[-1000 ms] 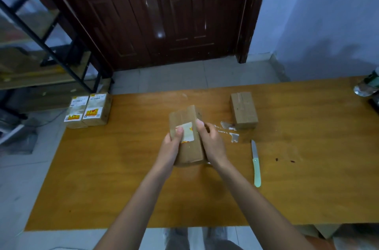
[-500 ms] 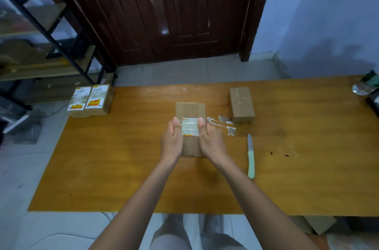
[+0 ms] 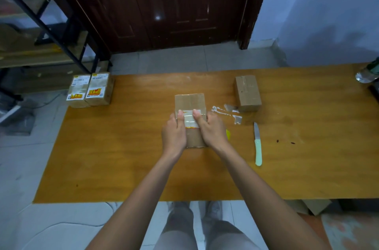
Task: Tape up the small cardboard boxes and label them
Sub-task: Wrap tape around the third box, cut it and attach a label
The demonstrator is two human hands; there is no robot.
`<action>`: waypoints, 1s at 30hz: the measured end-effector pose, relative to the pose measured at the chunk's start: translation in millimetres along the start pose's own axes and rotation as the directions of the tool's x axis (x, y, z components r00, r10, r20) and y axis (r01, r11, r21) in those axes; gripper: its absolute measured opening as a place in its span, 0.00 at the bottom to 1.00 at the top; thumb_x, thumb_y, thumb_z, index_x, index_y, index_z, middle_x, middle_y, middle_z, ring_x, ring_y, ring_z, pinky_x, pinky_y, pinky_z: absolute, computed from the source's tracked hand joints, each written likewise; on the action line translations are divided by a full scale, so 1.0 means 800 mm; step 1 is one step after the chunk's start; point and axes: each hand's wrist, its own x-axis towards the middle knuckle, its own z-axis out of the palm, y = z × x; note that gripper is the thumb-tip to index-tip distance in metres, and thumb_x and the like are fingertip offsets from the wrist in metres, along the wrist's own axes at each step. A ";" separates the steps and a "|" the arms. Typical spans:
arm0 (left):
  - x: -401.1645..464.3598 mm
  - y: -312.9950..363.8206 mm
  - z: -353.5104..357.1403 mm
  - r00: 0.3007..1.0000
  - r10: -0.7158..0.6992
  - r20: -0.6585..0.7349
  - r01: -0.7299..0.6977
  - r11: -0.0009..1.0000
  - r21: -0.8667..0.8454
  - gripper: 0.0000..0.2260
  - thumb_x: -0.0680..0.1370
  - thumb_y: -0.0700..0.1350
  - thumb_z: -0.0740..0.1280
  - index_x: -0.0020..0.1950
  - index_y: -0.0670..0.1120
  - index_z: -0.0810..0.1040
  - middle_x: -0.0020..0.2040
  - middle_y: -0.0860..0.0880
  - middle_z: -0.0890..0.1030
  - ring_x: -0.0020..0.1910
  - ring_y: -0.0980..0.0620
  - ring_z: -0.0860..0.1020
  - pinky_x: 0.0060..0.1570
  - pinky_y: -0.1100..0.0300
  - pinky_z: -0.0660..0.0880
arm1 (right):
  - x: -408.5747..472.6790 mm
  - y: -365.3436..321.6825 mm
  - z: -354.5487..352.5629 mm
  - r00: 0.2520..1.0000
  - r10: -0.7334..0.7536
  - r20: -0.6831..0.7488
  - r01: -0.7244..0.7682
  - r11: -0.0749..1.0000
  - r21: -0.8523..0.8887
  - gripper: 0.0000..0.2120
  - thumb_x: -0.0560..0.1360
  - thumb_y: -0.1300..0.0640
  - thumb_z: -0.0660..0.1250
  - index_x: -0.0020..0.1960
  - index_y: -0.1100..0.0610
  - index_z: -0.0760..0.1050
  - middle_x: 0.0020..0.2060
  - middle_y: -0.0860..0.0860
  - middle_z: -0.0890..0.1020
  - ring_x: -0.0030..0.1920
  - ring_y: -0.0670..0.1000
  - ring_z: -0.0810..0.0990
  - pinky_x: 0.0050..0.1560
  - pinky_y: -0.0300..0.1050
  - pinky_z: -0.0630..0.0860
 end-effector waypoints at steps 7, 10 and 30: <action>0.021 -0.020 -0.033 0.992 -0.024 0.127 0.030 0.998 -0.048 0.18 0.85 0.50 0.52 0.51 0.45 0.79 0.47 0.47 0.82 0.48 0.44 0.79 0.49 0.50 0.74 | 0.000 -0.009 -0.003 0.921 0.044 0.387 -0.221 0.876 0.428 0.15 0.82 0.50 0.58 0.59 0.59 0.77 0.50 0.55 0.83 0.47 0.50 0.81 0.44 0.50 0.79; 0.036 -0.025 -0.050 0.946 -0.106 0.306 0.156 0.977 -0.144 0.17 0.85 0.51 0.52 0.61 0.46 0.78 0.58 0.47 0.81 0.58 0.47 0.78 0.61 0.50 0.73 | -0.002 -0.010 0.003 0.907 0.088 0.411 -0.293 0.833 0.469 0.14 0.82 0.50 0.57 0.61 0.55 0.76 0.49 0.50 0.82 0.45 0.47 0.81 0.41 0.42 0.78; 0.054 -0.046 -0.114 0.759 -0.054 0.649 0.364 0.862 -0.354 0.19 0.82 0.44 0.61 0.73 0.50 0.66 0.64 0.52 0.78 0.58 0.55 0.77 0.53 0.59 0.75 | -0.021 -0.030 0.033 0.895 0.043 0.444 -0.309 0.777 0.548 0.12 0.79 0.50 0.62 0.62 0.47 0.75 0.54 0.44 0.83 0.55 0.44 0.81 0.47 0.45 0.80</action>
